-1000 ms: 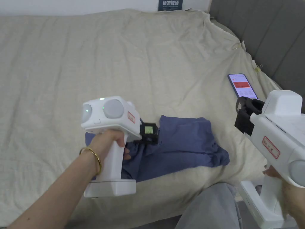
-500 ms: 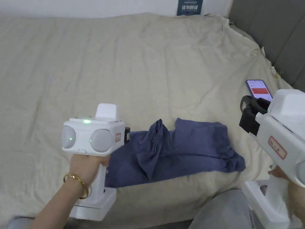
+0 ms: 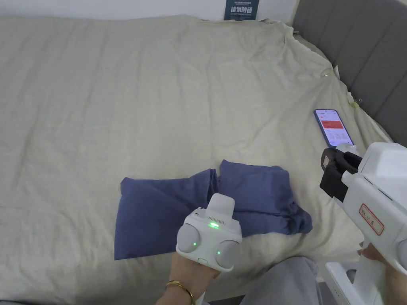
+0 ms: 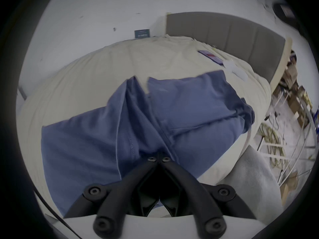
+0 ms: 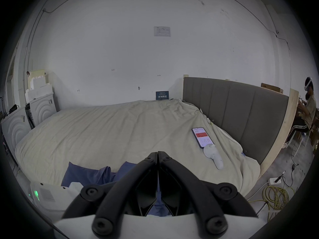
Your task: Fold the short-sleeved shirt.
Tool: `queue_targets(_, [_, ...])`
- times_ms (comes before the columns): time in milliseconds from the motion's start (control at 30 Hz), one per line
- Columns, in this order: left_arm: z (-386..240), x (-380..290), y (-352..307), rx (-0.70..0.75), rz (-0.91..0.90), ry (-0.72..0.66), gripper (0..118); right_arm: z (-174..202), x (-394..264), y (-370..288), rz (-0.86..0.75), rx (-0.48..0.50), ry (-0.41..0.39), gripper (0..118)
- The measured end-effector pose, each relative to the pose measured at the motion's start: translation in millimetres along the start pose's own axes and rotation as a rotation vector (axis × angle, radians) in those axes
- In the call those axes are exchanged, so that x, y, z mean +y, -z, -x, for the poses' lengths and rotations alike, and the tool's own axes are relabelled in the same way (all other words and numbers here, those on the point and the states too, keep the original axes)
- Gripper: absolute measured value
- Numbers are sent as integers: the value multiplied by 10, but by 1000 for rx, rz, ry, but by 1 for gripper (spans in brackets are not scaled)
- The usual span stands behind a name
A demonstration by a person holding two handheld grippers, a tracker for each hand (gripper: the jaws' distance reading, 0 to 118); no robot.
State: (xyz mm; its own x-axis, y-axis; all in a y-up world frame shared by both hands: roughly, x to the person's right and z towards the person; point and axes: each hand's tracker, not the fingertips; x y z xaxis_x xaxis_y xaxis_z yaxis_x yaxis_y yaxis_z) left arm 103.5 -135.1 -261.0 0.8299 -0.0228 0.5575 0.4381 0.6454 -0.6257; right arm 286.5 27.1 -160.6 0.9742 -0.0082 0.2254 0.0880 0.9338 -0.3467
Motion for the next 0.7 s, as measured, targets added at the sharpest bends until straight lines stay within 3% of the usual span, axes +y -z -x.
queue_targets(200, [-90,190,-10,-21,17,-63,0,-92,-5,-63,8,-28,27,0])
queue_targets(267, [-118,269,-84,-123,11,-77,0,-102,0,-55,8,-35,35,0])
queue_targets(333, [-92,409,-234,-233,-11,-174,0,-90,21,-70,1,-34,39,0])
queue_targets(467, [322,789,-658,-474,-143,-337,0,-77,80,-67,-19,-22,29,0])
queue_targets(700, [1537,1050,-1213,-440,-289,-410,0,23,136,-10,-43,13,18,0])
